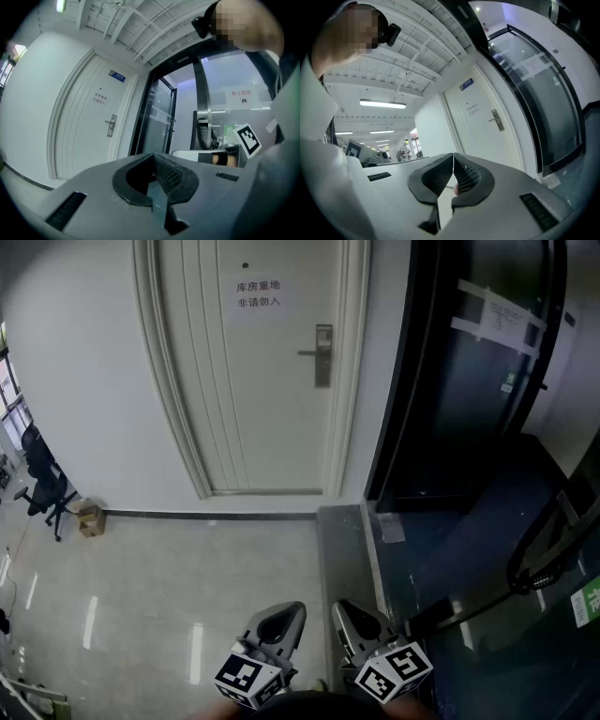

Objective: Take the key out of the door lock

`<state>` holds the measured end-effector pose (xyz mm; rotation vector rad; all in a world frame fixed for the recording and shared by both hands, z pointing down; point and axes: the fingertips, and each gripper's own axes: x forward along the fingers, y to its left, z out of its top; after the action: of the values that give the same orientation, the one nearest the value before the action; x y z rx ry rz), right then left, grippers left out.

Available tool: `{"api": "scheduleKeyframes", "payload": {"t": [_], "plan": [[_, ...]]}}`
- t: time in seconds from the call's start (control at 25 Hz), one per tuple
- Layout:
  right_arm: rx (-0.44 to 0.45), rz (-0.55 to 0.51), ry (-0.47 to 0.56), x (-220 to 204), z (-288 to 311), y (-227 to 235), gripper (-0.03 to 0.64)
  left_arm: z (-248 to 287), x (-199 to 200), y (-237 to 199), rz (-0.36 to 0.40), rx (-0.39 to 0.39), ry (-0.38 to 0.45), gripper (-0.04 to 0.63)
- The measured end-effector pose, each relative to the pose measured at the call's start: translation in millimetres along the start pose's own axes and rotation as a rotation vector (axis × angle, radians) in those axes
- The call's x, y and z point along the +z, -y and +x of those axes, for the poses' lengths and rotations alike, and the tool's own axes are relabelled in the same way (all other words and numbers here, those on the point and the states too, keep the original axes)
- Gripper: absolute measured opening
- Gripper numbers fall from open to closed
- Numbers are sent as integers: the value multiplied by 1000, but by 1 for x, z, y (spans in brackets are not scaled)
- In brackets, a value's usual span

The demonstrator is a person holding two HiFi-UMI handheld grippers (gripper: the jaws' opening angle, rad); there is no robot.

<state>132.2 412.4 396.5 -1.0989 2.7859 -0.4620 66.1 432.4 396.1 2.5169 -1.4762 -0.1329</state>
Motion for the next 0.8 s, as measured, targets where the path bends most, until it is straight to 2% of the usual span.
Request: {"api": "scheduleKeyframes", "payload": {"t": [0.2,0.56,0.8], "plan": [[-42,7,15,8,-1,32,14,20,-1,-11,10,28,7,6],[-15,16,30,16,-4,55,14,34,-7,-10,3,71,4,6],[-10,24,22,16,14,66,14,51,-6,-21,4,63,3,6]]}}
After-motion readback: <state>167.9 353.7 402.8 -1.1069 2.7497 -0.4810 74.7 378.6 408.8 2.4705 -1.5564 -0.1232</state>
